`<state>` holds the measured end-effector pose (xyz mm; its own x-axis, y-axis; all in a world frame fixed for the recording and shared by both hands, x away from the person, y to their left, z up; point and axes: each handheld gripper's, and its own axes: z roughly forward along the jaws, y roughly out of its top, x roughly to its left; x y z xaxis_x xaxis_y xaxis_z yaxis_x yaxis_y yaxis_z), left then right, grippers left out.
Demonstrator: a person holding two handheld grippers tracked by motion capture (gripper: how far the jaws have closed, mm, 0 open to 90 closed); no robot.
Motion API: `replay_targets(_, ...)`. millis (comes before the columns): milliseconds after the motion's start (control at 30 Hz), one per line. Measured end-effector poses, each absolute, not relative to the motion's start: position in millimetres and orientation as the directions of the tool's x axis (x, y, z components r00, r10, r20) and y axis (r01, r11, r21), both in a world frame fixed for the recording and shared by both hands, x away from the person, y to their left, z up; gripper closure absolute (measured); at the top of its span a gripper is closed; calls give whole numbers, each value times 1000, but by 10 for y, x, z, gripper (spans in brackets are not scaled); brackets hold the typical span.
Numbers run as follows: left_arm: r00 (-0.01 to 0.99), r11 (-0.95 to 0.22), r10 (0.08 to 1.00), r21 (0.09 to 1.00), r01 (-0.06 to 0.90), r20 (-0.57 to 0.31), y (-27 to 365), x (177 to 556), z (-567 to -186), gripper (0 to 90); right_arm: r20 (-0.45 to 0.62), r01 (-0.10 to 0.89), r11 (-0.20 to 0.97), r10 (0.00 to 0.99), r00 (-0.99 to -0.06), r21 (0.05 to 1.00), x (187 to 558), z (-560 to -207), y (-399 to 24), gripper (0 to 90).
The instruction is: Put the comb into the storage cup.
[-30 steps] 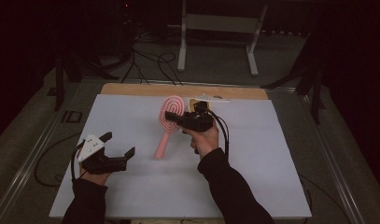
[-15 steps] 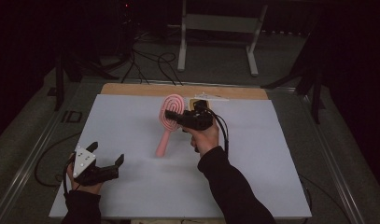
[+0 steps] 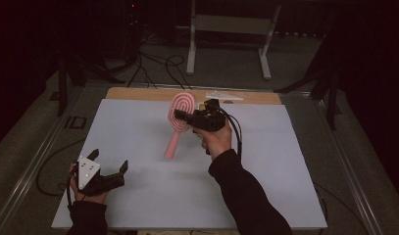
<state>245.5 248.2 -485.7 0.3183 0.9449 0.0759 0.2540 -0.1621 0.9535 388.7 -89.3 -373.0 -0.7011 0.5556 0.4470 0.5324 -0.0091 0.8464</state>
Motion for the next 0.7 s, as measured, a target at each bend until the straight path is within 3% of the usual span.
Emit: replay_targets(700, 349, -188, 932, 949, 252, 91, 2397, 2467, -4887, 1, 437, 536, 6, 571, -695, 844, 4000, -3563, -873, 640)
